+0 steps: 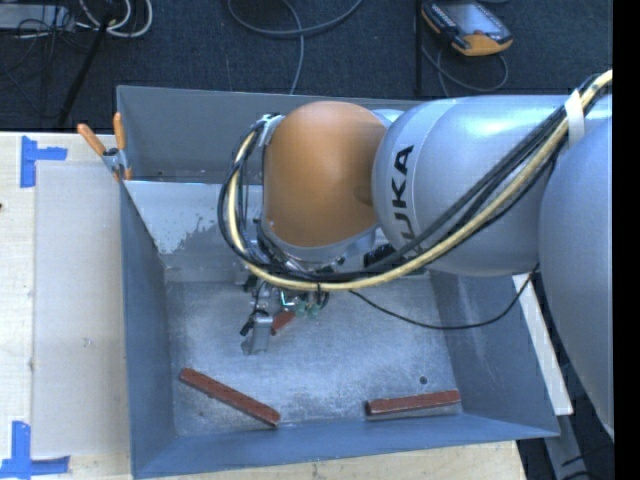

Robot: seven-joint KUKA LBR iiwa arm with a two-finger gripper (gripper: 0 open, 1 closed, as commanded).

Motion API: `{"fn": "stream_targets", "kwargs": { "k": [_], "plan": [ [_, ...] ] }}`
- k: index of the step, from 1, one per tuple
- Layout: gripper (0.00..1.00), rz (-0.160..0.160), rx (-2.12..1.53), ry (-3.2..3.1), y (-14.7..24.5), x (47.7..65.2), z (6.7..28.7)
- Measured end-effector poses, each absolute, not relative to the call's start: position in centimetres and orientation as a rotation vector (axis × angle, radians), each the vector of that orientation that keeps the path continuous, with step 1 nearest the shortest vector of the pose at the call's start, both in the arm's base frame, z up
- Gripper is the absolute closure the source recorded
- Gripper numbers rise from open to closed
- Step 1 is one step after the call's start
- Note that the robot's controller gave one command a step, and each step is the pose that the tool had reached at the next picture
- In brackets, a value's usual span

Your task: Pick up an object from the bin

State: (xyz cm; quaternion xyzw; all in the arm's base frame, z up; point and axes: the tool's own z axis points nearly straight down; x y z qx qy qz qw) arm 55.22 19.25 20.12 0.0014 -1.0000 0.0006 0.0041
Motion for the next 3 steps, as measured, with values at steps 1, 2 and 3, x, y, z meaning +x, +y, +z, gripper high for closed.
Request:
{"fn": "stream_targets", "kwargs": {
  "k": [1,2,3],
  "plan": [
    [0.00,0.003,-0.057,-3.132,22.5,51.7,9.2],
    [0.00,0.004,0.201,-3.133,14.7,51.6,7.0],
    [0.00,-0.001,0.240,-3.137,14.3,49.4,15.2]
  ]
}}
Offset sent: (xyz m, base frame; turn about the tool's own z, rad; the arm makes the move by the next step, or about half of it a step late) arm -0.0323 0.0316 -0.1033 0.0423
